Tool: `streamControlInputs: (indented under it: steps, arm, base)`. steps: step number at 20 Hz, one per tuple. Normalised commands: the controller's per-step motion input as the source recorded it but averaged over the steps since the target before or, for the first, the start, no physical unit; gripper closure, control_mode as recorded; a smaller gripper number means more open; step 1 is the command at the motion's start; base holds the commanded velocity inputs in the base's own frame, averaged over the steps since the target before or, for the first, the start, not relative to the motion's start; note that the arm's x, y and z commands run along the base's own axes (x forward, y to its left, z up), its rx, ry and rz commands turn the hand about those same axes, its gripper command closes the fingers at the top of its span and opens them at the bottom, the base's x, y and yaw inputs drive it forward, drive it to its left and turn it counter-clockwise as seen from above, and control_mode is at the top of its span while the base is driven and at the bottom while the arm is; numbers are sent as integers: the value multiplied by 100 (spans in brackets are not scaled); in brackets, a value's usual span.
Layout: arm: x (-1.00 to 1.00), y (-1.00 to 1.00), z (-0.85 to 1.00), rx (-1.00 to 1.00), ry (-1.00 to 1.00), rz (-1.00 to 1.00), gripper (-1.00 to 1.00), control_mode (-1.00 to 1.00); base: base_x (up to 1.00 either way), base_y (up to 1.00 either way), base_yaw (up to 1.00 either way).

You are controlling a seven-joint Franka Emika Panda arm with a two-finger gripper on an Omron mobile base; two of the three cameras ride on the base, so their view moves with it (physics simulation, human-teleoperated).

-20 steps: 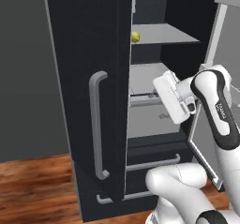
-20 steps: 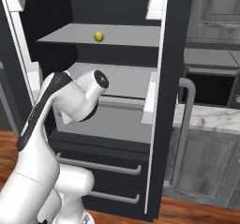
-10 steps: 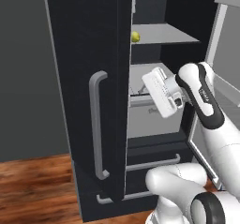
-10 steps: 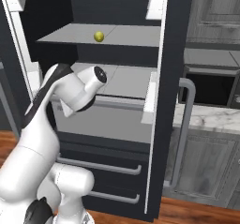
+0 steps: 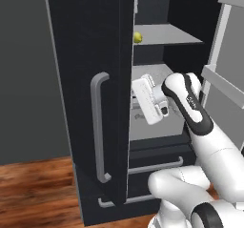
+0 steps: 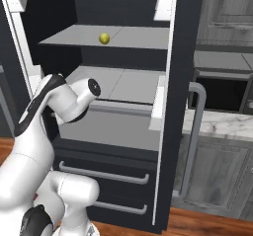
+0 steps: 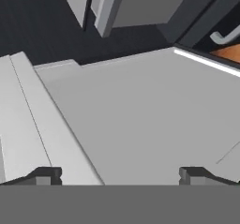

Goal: Retrieve a lemon from the fridge and place it on the cutting board with the fish.

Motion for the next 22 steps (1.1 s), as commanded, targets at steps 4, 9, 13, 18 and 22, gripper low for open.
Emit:
streamControlInputs:
  steps: [4,9,13,18,22]
  arm:
    - [0,36,0,0,0,1,-100,-100]
    - [-14,54,0,0,4,13,-100,-100]
    - [-57,68,0,0,5,25,-100,-100]
    - [-63,69,0,-1,6,27,-100,-100]
    - [-49,52,0,-1,2,24,-100,-100]
  base:
    - [0,0,0]
    - [0,0,0]
    - [0,0,0]
    - [0,0,0]
    - [0,0,0]
